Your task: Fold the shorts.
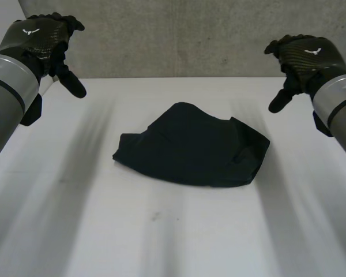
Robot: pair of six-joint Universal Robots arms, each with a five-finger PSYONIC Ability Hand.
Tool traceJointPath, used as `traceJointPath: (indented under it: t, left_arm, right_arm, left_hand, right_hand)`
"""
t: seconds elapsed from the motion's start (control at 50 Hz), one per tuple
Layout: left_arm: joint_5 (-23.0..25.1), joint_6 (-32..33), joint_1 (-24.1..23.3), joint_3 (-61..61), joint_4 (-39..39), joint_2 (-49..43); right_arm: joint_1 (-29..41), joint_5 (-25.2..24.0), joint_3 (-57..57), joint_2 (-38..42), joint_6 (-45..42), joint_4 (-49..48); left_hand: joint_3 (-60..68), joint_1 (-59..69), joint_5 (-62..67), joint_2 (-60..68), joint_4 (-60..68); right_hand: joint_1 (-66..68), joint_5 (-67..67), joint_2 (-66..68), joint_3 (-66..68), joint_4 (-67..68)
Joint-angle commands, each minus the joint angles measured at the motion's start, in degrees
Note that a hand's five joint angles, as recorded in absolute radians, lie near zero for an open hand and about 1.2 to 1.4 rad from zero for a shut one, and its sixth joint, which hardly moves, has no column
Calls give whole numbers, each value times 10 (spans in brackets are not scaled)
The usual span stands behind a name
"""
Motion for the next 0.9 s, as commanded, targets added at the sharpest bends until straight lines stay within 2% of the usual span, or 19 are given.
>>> traceJointPath:
  t: [0.02,0.34,0.42,0.48,0.5,0.58,0.62,0.66,0.74,0.9]
  left_arm:
    - [1,-1,-2,6,-22,-1]
    - [1,-1,-6,-2,-30,5]
    - [4,4,-8,-15,-23,-1]
    - [4,17,-14,-19,-9,-26]
    - [4,25,-13,-16,-5,-40]
    - [7,78,-10,-10,15,-120]
    - [10,107,-15,-2,25,-160]
    - [13,122,-19,6,31,-183]
    - [35,141,-23,27,37,-264]
    - [50,144,-39,38,37,-311]
  right_arm:
    - [-6,3,5,-3,14,-2]
    - [-16,21,6,-1,9,-5]
    - [-16,-1,1,1,-2,-12]
    - [-16,-62,7,9,-56,-7]
    - [-16,-104,12,19,-101,-2]
    - [-17,-186,29,48,-223,50]
    - [-17,-205,33,56,-258,77]
    - [-13,-220,39,69,-282,98]
    - [-11,-220,41,120,-280,94]
    - [-7,-202,54,200,-278,34]
  left_hand:
    - [-21,-21,-25,-16,-19]
    - [-20,-19,-23,-14,-17]
    - [-11,-11,-14,-6,-8]
    - [-13,-12,-16,-7,-10]
    - [-16,-16,-19,-11,-13]
    - [-15,-14,-18,-9,-12]
    - [-11,-11,-14,-6,-8]
    - [-10,-9,-13,-4,-7]
    - [-1,-1,-4,5,2]
    - [15,16,12,21,18]
  right_hand:
    - [-23,-35,-24,-22,-34]
    - [-23,-35,-24,-22,-34]
    - [-23,-35,-24,-22,-34]
    - [-23,-35,-24,-22,-34]
    - [-23,-35,-24,-22,-34]
    - [-23,-35,-24,-22,-34]
    - [-23,-35,-24,-22,-34]
    - [-23,-35,-24,-22,-34]
    - [-23,-35,-24,-22,-34]
    - [-23,-35,-24,-22,-34]
